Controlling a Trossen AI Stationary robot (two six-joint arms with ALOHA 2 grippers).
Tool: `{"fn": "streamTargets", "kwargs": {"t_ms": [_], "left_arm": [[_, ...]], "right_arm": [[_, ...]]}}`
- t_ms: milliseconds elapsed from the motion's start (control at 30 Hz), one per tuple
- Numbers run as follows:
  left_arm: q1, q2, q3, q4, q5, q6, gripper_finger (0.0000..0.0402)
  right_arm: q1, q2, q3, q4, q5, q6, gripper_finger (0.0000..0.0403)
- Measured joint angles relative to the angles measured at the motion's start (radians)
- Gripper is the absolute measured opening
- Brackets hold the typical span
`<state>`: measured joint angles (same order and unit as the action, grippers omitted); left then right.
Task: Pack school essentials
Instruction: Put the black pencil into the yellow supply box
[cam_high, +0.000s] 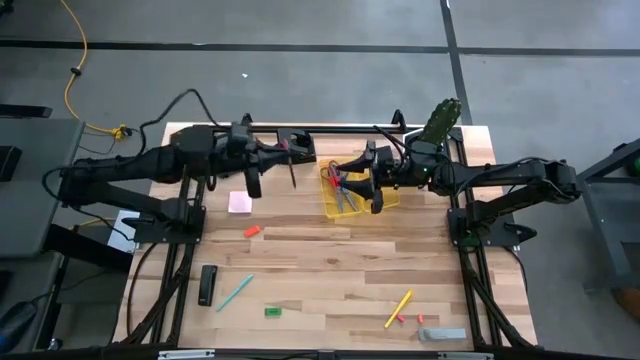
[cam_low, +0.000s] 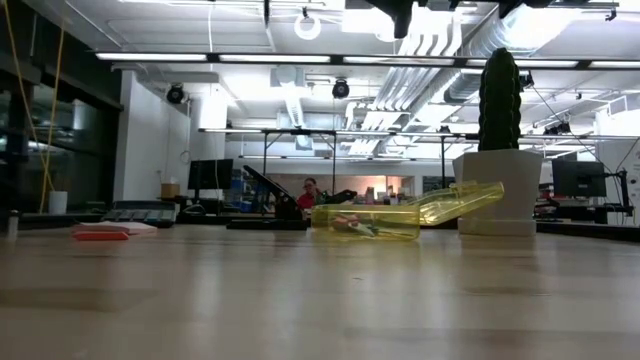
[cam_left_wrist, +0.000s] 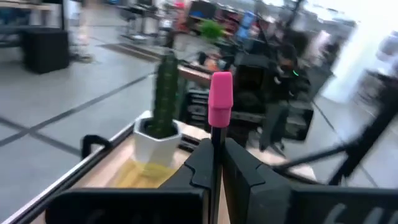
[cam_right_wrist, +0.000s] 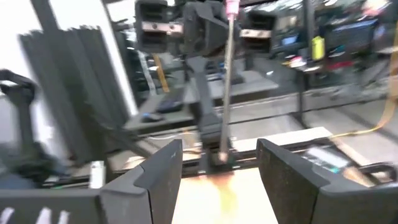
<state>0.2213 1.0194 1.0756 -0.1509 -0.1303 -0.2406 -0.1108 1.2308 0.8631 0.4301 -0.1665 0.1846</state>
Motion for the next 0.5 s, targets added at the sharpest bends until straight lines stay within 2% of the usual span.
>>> {"fn": "streamTargets", "kwargs": {"t_ms": [100, 233, 500], "left_arm": [[0.028, 0.05, -0.002, 0.011, 0.059, 0.026, 0.0003], [0.051, 0.088, -0.001, 0.112, 0.145, 0.027, 0.0003], [0.051, 0.141, -0.001, 0.179, 0.174, 0.025, 0.0003]], "right_arm": [[0.0, 0.0, 0.0, -0.004, -0.027, 0.044, 0.0199], [0.0, 0.0, 0.0, -0.007, -0.028, 0.069, 0.0199], [0.0, 0.012, 0.0, -0.048, 0.012, 0.114, 0.0199]]}}
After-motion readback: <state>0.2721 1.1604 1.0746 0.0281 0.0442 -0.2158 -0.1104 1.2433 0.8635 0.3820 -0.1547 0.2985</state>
